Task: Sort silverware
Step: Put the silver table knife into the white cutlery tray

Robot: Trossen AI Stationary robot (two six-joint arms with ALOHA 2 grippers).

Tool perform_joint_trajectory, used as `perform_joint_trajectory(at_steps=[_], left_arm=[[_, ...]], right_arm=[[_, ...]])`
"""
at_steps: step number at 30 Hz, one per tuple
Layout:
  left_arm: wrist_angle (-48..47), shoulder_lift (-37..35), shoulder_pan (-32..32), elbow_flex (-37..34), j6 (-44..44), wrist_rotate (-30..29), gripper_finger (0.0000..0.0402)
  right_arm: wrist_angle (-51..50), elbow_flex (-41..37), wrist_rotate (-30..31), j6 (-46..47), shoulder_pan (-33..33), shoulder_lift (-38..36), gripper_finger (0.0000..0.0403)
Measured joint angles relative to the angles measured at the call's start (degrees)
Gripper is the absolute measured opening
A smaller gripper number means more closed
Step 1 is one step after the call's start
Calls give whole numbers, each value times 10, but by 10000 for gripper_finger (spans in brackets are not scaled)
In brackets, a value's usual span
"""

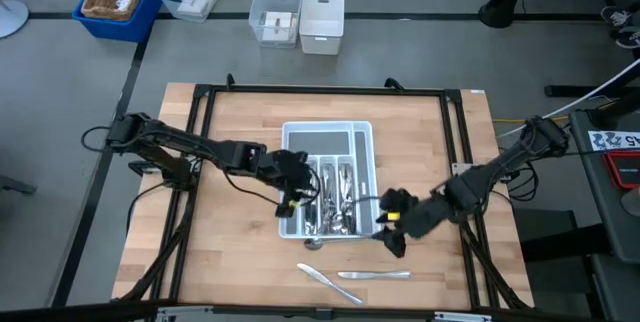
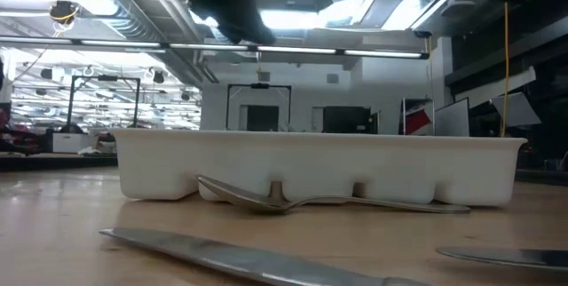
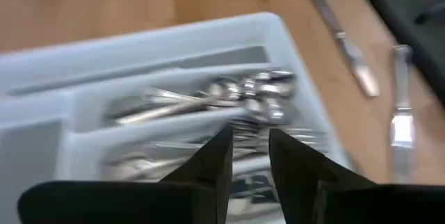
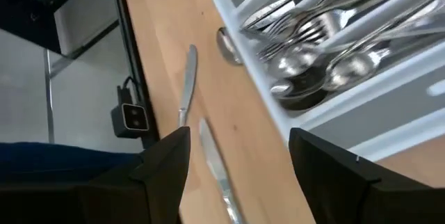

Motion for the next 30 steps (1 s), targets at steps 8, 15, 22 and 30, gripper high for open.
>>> perform_joint_trajectory(at_steps=[8,15,22,30], left_arm=[[-31,4,-64,0,3,22,85],[-37,7,-97,0,0,21,86],[-41,7,-109,0,-10,21,86],[-56,7,-109,0,-17,21,85]], right_arm=[[74,0,10,56,79,107,248],[105,0,-34,59,98,221,248],[94,0,-68,58,98,279,248],[89,0,-80,52,98,284,248]])
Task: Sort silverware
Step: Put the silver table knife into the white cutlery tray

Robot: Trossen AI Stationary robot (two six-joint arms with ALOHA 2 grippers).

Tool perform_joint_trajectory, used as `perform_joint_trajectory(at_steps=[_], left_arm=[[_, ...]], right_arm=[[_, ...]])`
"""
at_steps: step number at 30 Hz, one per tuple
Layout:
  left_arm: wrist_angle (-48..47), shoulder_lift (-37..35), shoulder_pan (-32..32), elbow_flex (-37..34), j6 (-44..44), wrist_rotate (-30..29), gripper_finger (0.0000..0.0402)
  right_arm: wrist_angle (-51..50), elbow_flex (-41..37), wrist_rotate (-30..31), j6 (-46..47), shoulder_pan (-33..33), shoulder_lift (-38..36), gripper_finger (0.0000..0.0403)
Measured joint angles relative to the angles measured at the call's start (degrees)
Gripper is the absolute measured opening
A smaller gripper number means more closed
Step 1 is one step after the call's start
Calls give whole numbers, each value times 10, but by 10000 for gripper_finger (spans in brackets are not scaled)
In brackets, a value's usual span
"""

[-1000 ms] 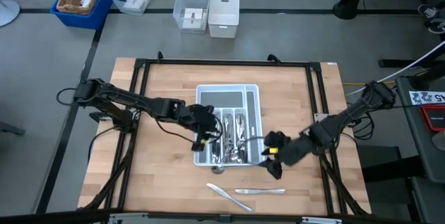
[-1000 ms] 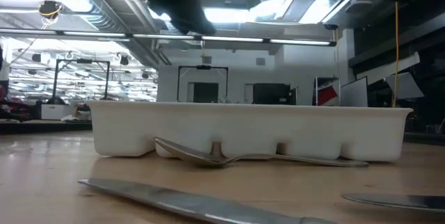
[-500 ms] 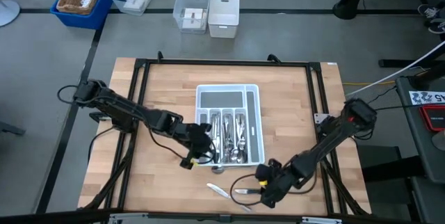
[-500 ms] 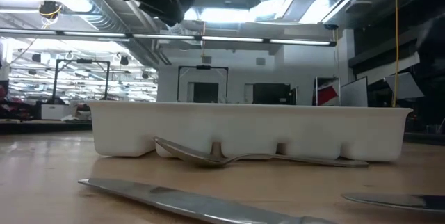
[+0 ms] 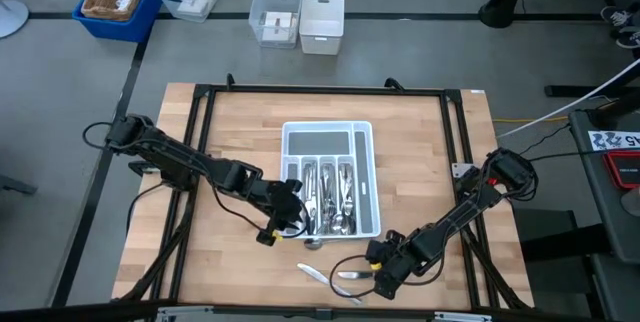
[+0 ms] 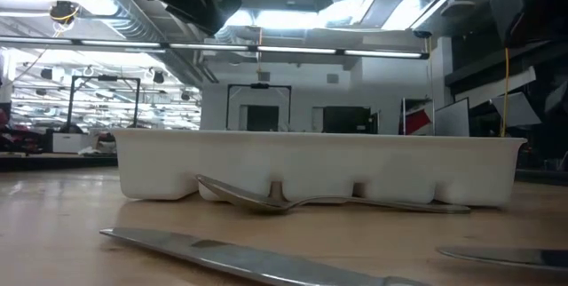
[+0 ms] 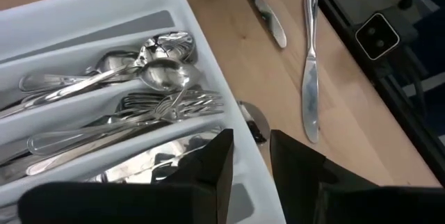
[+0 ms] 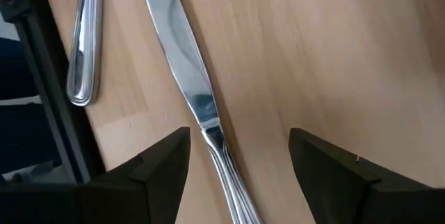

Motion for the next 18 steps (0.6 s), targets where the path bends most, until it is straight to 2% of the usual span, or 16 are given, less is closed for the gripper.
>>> perform_joint_trajectory(at_steps=[18], left_arm=[[-10,0,0,0,-1,-4,85]], right_arm=[[0,26,-5,-55,13,4,248]])
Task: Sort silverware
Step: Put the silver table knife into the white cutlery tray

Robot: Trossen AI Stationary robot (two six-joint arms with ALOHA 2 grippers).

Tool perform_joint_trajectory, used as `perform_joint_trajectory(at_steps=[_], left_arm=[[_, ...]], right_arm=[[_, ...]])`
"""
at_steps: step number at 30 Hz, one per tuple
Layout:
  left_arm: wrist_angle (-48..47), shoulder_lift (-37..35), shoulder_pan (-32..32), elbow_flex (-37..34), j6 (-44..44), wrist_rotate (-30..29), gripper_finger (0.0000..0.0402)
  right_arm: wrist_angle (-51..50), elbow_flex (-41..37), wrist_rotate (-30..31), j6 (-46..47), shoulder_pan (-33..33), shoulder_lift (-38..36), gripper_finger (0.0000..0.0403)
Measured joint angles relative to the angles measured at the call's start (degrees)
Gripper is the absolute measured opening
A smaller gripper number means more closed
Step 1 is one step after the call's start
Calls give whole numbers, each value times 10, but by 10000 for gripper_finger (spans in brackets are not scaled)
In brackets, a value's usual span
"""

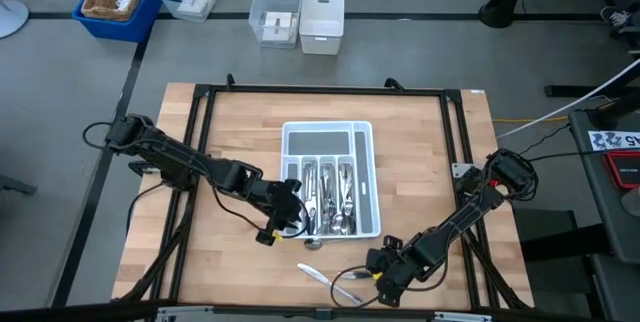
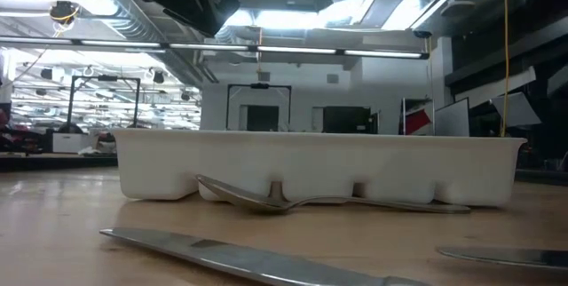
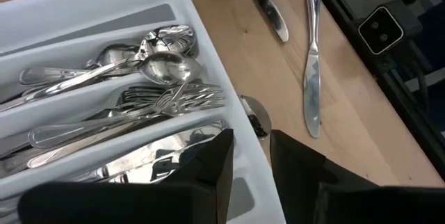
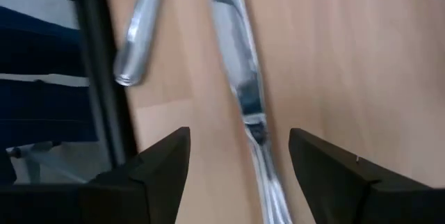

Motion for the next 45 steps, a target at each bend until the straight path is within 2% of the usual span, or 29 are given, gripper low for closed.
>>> perform_joint_trajectory(at_steps=[6,15,24,39,45], left_arm=[[0,0,0,0,0,0,85],[0,0,0,0,-5,-1,85],[0,0,1,0,-13,-9,85],[0,0,5,0,-9,-24,85],[0,0,4,0,-9,-24,86]], right_arm=[[-11,4,50,-9,11,0,248],[-3,5,39,-71,10,38,248],[-32,6,81,-107,15,44,243],[-65,5,85,-108,13,44,121],[-67,5,85,-50,13,44,92]])
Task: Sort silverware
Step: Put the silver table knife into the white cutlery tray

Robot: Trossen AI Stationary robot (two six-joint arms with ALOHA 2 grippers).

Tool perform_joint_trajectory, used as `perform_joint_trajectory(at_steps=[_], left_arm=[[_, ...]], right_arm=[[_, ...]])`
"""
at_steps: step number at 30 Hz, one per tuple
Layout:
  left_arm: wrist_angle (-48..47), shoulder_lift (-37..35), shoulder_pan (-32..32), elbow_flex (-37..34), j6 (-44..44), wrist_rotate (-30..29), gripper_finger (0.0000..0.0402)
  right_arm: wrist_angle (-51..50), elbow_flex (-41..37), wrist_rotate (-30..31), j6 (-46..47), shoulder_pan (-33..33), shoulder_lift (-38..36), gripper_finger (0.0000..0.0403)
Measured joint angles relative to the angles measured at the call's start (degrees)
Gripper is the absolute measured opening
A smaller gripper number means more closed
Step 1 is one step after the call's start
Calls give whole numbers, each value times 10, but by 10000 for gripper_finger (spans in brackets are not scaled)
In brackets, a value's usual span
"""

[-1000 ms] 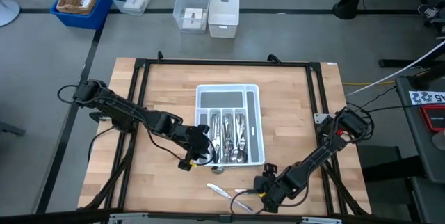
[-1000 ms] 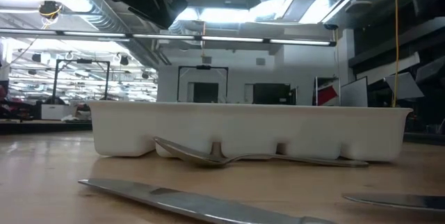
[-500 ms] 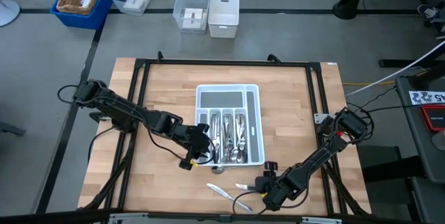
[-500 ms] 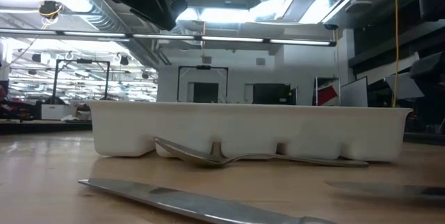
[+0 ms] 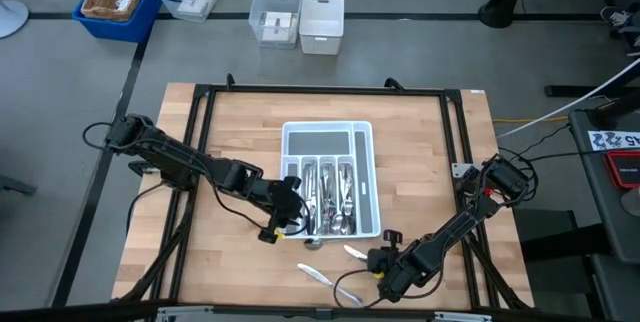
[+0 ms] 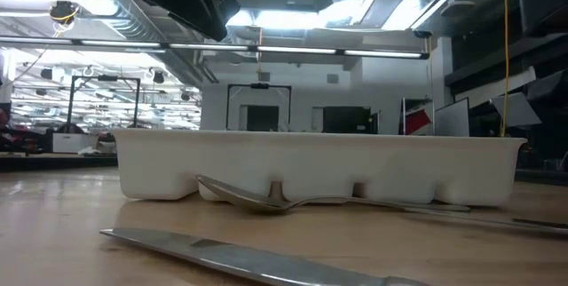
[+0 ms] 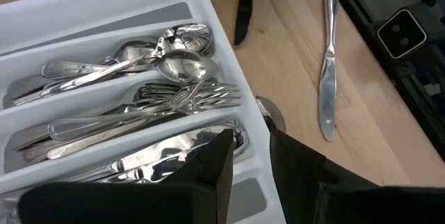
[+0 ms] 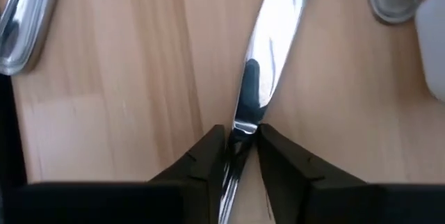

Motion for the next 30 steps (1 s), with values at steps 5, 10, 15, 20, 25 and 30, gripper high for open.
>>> perform_joint_trajectory(at_steps=[5,10,15,20,25,30], left_arm=[[0,0,0,0,-12,0,86],[0,0,0,0,-31,0,85],[0,0,0,0,-36,0,85],[1,-1,0,0,-59,0,85],[1,-1,0,0,-70,0,85],[1,-1,0,0,-69,0,85]], right_arm=[[-3,0,-2,75,0,0,64],[2,0,-14,92,0,0,37],[6,0,-15,93,0,0,38],[12,-1,-15,94,0,-3,43],[14,-3,-14,94,0,-11,43],[17,-3,-27,93,1,-15,44]])
